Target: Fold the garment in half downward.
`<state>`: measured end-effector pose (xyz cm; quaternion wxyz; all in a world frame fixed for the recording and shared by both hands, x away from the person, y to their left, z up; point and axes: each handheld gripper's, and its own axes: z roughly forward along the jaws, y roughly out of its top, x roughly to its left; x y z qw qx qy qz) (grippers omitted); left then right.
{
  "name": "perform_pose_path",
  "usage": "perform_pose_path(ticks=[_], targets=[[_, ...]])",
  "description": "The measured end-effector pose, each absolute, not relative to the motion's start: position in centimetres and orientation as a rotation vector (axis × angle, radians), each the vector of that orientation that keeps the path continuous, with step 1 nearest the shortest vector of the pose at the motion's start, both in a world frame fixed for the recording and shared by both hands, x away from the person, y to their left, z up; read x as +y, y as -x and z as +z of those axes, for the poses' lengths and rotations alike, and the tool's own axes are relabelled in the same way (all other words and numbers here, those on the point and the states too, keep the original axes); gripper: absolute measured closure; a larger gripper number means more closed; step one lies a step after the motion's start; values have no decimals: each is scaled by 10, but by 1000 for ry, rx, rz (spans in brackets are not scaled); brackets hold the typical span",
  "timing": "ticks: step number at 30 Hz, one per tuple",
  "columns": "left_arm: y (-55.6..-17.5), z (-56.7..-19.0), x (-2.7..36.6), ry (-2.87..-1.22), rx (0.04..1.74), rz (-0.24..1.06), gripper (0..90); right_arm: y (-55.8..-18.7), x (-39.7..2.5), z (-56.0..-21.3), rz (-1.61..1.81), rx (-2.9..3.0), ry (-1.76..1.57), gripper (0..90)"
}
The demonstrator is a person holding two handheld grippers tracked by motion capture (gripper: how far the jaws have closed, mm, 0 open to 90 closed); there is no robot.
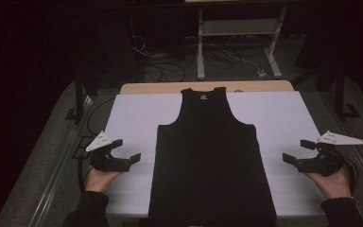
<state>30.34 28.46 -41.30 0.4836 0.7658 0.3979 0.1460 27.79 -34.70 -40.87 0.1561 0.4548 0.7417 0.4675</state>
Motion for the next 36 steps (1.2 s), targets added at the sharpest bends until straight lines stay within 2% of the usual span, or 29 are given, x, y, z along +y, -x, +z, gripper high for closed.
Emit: perform_pose_path(ticks=[10,22,36], targets=[[-303,-411,284,-1858,958,358,0,-277,-349,-405,1367,2114,-1303,0],[-304,-404,276,-1956,939,412,0,-276,-347,-401,1383,2111,-1330,0],[-316,-390,270,-1999,909,418,0,-290,-340,-394,1323,2140,-1326,0]])
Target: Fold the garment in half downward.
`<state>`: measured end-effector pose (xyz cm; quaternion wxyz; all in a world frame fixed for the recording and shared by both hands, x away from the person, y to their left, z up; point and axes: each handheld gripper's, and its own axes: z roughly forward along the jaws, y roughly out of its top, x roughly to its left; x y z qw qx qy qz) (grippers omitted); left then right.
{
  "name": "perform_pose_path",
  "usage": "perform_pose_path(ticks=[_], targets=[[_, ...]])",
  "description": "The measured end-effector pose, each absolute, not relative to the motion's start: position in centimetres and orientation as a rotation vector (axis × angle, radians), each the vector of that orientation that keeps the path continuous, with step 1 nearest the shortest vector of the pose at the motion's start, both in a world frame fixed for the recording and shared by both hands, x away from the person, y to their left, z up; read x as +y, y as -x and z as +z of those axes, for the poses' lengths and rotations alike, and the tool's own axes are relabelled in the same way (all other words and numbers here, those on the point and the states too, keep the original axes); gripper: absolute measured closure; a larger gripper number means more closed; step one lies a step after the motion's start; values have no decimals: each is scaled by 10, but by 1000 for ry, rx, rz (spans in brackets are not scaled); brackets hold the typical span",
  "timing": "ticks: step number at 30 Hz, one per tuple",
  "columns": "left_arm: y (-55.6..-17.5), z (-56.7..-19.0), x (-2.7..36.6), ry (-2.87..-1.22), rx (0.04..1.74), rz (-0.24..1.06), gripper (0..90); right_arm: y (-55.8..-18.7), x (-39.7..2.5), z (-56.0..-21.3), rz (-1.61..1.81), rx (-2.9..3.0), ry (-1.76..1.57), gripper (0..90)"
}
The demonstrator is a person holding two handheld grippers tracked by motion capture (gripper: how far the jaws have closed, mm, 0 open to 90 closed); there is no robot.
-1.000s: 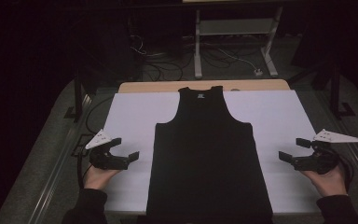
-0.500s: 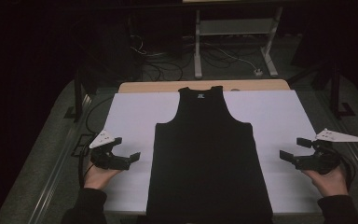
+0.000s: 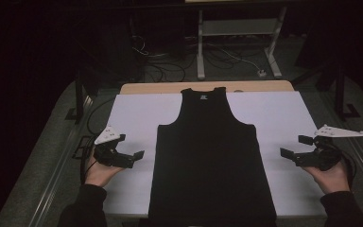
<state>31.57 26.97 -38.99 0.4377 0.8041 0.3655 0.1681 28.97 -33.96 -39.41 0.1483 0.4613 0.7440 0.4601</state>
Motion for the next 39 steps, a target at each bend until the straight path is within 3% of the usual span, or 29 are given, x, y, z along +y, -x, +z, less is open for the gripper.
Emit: perform_pose_path(ticks=[20,39], targets=[[-345,-379,264,-1991,904,361,0,-321,-331,-372,1306,2173,-1271,0],[-373,-375,254,-2039,900,342,0,-346,-327,-371,1268,2220,-1276,0]])
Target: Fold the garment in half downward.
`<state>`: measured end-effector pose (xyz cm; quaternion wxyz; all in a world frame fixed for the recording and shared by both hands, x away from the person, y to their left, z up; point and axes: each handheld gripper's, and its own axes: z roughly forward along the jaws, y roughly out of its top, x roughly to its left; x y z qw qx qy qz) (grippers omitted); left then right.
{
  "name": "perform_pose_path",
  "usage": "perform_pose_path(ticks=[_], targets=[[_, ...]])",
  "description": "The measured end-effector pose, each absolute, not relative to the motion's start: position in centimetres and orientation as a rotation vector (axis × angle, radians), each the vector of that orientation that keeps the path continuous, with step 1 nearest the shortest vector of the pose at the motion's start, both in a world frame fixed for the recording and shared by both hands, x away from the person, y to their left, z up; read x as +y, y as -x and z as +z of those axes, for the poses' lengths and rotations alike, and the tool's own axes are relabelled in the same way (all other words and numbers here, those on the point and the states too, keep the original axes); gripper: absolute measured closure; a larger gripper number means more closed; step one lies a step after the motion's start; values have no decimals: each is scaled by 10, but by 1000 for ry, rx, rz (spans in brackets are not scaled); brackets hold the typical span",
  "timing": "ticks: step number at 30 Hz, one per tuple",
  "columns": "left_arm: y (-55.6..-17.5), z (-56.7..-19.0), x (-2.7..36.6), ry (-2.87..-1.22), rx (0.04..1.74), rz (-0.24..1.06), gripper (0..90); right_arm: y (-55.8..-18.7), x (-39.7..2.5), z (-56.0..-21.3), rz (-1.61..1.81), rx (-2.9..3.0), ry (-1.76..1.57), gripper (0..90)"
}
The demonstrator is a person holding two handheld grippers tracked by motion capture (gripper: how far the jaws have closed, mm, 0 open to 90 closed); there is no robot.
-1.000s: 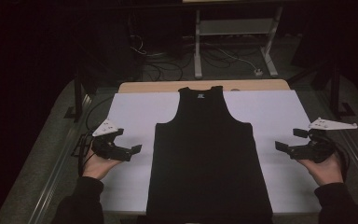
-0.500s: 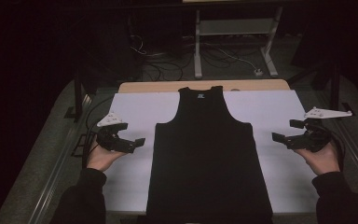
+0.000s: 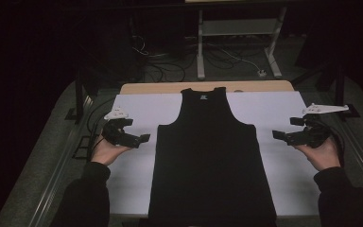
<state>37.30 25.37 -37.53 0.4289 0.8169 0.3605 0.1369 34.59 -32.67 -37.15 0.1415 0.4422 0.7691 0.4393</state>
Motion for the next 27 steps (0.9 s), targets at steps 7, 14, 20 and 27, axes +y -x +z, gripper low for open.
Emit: perform_pose_path(ticks=[7,14,20,27], targets=[[-379,-375,253,-2051,904,334,0,-354,-325,-372,1254,2244,-1278,0],[-386,-374,251,-2052,907,327,0,-363,-324,-371,1247,2254,-1290,0],[-394,-374,249,-2080,900,316,0,-371,-324,-370,1237,2262,-1295,0],[-403,-373,247,-2099,904,305,0,-379,-322,-367,1229,2270,-1298,0]])
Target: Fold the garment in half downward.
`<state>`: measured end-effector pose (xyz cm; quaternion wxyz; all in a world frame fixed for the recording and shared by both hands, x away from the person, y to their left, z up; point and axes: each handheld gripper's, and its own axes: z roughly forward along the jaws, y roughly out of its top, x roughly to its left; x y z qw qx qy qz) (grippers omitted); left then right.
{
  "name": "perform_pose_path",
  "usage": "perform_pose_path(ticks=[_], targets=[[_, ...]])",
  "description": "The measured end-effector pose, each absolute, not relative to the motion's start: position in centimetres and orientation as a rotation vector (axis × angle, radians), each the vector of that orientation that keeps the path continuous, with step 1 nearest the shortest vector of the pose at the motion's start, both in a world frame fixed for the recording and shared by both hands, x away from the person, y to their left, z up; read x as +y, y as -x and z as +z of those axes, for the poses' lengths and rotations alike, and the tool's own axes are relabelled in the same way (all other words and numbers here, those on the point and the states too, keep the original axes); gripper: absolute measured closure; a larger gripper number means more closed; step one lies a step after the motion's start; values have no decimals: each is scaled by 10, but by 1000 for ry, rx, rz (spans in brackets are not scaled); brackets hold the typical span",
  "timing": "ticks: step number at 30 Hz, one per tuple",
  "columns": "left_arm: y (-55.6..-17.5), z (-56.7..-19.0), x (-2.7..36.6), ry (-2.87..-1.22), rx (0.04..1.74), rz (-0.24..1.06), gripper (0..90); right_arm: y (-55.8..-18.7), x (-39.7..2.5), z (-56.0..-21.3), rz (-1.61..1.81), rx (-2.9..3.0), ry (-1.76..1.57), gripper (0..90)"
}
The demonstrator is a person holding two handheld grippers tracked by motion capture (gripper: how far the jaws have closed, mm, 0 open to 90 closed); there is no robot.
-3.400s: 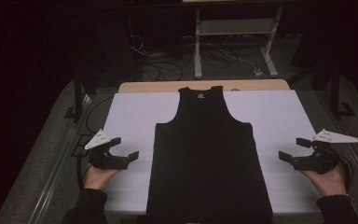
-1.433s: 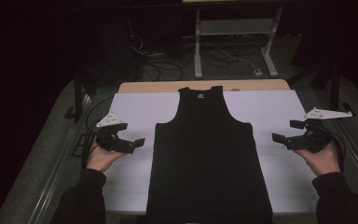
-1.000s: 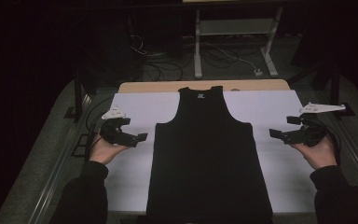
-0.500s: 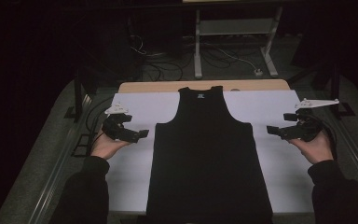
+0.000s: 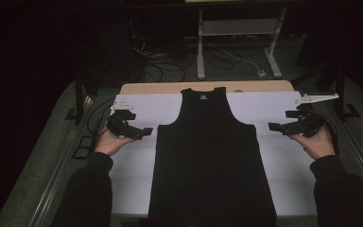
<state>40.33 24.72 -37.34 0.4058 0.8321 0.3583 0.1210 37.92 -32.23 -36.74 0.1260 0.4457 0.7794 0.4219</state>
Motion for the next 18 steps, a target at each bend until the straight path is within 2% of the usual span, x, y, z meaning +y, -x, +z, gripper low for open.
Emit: perform_pose_path(ticks=[18], targets=[[-429,-377,238,-2095,922,276,0,-405,-314,-377,1218,2294,-1327,0]])
